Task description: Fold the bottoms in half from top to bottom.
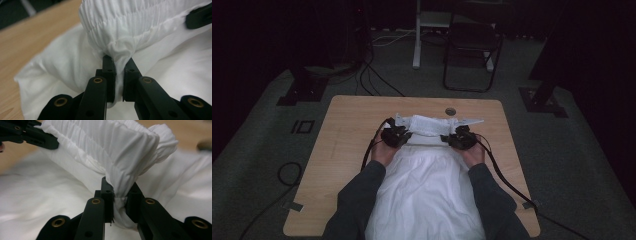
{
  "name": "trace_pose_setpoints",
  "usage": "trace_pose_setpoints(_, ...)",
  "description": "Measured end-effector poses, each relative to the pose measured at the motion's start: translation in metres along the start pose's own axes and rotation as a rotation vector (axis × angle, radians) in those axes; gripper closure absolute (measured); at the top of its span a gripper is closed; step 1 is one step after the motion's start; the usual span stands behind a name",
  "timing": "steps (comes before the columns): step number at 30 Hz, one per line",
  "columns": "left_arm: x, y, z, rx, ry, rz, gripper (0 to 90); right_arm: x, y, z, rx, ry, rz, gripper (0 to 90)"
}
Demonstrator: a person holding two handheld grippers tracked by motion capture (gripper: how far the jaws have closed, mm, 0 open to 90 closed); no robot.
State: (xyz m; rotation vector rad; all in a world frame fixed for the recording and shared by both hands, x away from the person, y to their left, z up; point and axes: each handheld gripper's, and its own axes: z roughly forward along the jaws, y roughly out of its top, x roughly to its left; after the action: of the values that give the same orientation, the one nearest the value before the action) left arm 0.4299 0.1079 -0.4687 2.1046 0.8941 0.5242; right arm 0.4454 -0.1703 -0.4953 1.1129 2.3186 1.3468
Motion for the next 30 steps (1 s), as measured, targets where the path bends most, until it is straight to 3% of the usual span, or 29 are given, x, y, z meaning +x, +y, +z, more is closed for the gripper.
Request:
trace_pose_setpoints(5, -0.029, 0.005, -0.06, -0.087, -0.037, 0.064, 83.6, 0.027, 0.008, -0.049, -0.058, 0.042, -0.084, 80.0)
trace_pose_setpoints(9, -0.057, -0.019, -0.086, -0.069, -0.108, 0.09, 83.3, 0.049, -0.002, -0.08, -0.062, 0.088, -0.128, 79.9)
trace_pose_setpoints(11, -0.069, -0.039, -0.088, -0.027, -0.146, 0.09, 83.1, 0.058, -0.015, -0.084, -0.032, 0.117, -0.135, 79.9)
trace_pose_setpoints(14, -0.08, -0.074, -0.077, 0.084, -0.197, 0.078, 82.8, 0.072, -0.044, -0.079, 0.056, 0.145, -0.159, 79.8)
trace_pose_setpoints(18, -0.08, -0.109, -0.051, 0.214, -0.238, 0.075, 82.5, 0.085, -0.081, -0.06, 0.164, 0.172, -0.167, 79.3)
trace_pose_setpoints(22, -0.066, -0.111, -0.033, 0.242, -0.201, 0.098, 82.6, 0.087, -0.097, -0.043, 0.195, 0.185, -0.122, 78.4)
trace_pose_setpoints(26, -0.056, -0.1, -0.021, 0.246, -0.111, 0.18, 82.5, 0.083, -0.095, -0.031, 0.18, 0.186, -0.07, 78.1)
trace_pose_setpoints(30, -0.045, -0.087, -0.005, 0.263, -0.022, 0.27, 82.4, 0.079, -0.094, -0.013, 0.191, 0.152, -0.049, 78.1)
